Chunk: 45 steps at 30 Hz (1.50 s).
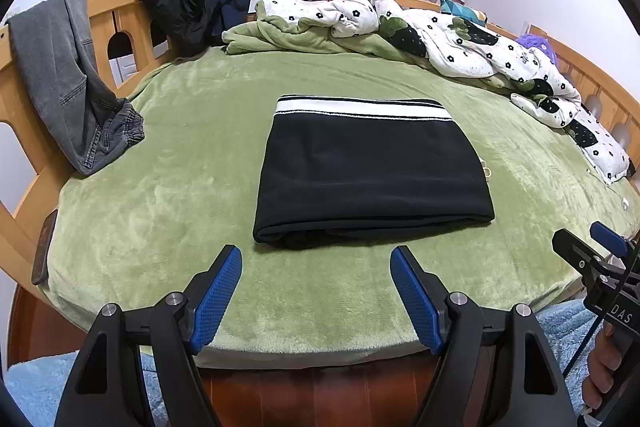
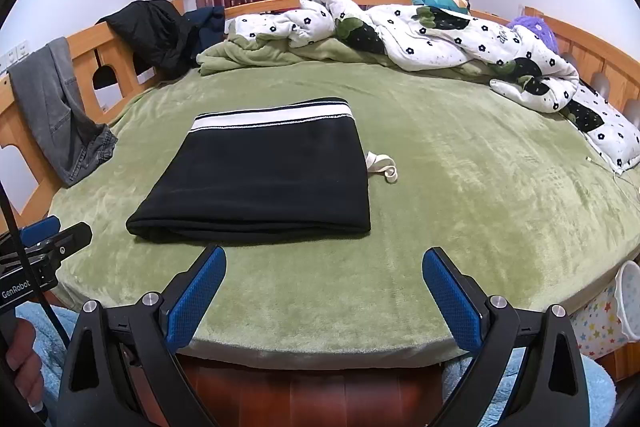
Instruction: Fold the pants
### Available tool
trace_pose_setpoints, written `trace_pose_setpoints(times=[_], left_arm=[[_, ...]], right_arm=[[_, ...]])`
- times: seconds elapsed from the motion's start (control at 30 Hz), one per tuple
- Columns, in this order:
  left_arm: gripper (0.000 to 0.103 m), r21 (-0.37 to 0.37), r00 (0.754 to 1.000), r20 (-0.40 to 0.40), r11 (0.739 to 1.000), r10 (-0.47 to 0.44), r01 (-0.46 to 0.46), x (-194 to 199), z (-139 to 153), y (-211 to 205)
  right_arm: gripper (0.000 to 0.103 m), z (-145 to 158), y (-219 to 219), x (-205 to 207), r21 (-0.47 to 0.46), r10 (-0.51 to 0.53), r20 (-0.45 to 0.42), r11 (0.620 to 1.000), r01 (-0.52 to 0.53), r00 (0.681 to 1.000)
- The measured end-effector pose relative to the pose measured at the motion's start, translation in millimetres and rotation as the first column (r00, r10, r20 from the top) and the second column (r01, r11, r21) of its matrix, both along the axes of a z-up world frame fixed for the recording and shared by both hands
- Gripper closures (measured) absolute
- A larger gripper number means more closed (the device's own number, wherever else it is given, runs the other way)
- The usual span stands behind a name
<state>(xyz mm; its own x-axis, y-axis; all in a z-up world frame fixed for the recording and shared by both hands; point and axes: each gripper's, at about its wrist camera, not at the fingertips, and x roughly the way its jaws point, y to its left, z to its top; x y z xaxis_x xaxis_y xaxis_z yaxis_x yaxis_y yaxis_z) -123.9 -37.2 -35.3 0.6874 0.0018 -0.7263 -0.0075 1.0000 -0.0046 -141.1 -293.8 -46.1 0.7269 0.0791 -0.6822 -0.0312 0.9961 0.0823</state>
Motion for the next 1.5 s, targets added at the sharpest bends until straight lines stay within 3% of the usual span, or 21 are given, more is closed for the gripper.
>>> trace_pose_setpoints(times=[1.5], left_arm=[[0.028,0.0,1.0,0.002,1.0,-0.001,0.001,0.7,-0.1,0.9]], right_arm=[[0.006,3.2,5.8,-1.3,-0.01,-0.009,0.011,1.0,0.009,1.0]])
